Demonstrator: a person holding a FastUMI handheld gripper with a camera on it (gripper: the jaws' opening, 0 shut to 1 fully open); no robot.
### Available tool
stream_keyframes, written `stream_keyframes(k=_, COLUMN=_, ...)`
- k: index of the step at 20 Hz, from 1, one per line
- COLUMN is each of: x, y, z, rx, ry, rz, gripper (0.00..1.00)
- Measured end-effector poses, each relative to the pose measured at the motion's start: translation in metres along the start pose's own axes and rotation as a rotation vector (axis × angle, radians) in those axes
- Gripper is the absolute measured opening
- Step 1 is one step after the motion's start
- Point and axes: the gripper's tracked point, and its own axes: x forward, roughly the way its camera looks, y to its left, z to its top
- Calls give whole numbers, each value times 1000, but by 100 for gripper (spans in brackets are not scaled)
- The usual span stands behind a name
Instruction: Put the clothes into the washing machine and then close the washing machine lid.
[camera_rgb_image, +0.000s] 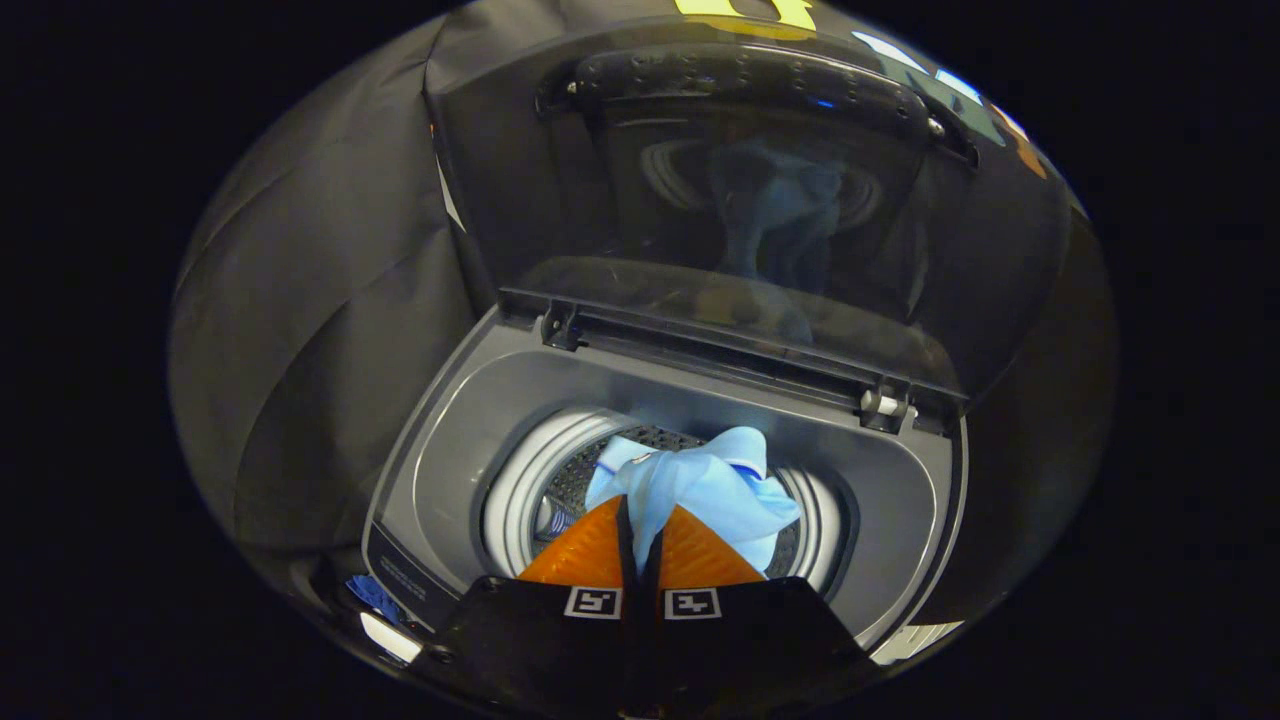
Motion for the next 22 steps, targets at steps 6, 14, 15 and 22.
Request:
stream_keyframes(k=6, x=5, y=-6, z=10, rx=18, ry=-8, rz=-13, gripper=96)
stream_keyframes(k=14, x=-16, y=-7, z=42, rx=-9, ry=-85, rz=-13, gripper=96)
stream_keyframes(k=15, x=-22, y=-4, z=52, rx=-20, ry=-110, rz=-5, gripper=96)
stream_keyframes(k=22, x=-86, y=26, z=144, rx=-1, ry=-311, rz=64, gripper=97)
